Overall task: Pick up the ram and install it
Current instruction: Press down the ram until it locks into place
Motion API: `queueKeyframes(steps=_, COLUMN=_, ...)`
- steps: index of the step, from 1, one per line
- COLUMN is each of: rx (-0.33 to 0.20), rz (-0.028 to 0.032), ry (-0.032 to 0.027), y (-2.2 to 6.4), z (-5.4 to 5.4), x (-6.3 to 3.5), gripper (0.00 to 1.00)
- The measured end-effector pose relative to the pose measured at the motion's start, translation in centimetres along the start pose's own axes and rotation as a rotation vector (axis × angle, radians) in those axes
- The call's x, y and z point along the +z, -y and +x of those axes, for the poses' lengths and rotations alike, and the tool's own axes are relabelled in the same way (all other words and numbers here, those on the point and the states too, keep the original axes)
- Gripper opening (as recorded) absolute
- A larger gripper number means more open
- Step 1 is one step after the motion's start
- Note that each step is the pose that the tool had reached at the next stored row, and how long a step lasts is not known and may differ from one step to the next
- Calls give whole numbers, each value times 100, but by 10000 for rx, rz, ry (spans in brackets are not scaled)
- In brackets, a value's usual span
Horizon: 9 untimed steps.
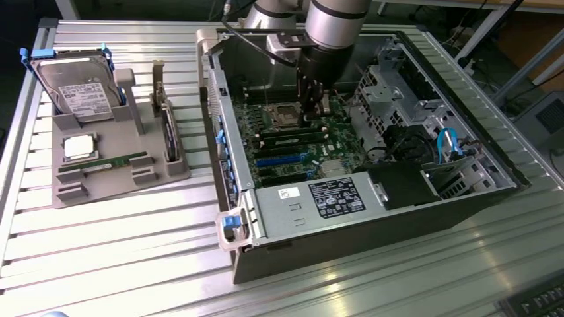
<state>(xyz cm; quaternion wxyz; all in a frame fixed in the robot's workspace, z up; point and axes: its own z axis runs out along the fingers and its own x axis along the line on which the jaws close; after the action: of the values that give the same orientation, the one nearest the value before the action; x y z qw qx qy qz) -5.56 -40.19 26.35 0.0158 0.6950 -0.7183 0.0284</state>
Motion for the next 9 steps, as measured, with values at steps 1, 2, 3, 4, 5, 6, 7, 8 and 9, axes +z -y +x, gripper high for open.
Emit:
queueKeyframes(steps=1, rx=-1, rz=0, ry=0, y=3, z=1, x=-26, gripper=11)
queueKeyframes(steps=2, rx=-1, rz=-2, ry=2, y=4, z=4, x=-71, gripper=11)
queueKeyframes(steps=3, rx=-2, rz=-10, ry=-1, y=5, z=7, x=-125, gripper=11)
queueKeyframes(steps=4, rx=-3, rz=-26, ry=0, y=8, z=12, x=-200, gripper=11)
queueKeyframes(steps=5, rx=-5, rz=-45, ry=-2, y=11, z=15, x=-235, gripper=11)
queueKeyframes(steps=6, rx=-5, rz=-64, ry=-1, y=12, z=16, x=-258, gripper=11)
queueKeyframes(steps=7, rx=-4, rz=-64, ry=7, y=11, z=15, x=-258, gripper=11)
queueKeyframes(steps=8, rx=-4, rz=-64, ry=9, y=12, z=15, x=-258, gripper=11)
queueKeyframes(steps=9, rx=-4, rz=-64, ry=8, y=12, z=15, x=-258, gripper=11)
